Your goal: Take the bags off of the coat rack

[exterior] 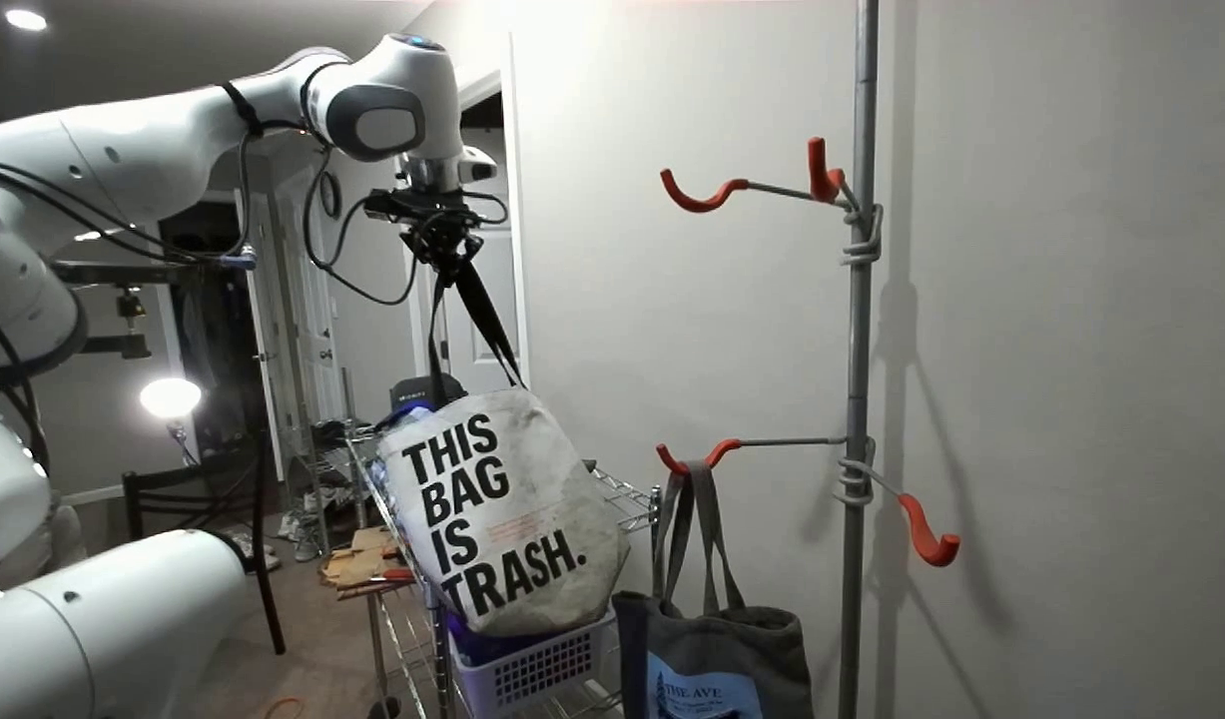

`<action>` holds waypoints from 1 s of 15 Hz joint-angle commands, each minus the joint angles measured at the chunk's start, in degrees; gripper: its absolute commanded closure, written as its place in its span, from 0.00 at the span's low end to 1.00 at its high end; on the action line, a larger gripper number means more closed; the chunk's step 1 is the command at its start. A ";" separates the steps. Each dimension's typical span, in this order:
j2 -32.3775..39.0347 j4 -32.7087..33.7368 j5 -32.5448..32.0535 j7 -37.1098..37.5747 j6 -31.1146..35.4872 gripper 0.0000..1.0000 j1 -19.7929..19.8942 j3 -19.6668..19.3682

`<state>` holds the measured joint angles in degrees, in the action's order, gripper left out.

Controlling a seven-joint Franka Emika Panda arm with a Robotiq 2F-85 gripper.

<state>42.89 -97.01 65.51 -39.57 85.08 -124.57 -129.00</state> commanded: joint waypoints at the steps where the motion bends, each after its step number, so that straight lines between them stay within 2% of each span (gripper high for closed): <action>1: -3.59 -2.28 1.29 0.27 0.65 0.97 0.12 5.11; 8: -7.93 -2.54 0.05 1.39 3.26 0.97 1.51 14.06; 15: -10.28 1.85 0.05 5.24 15.01 0.97 -0.01 16.58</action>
<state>35.40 -97.93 65.60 -37.27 95.84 -123.26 -113.31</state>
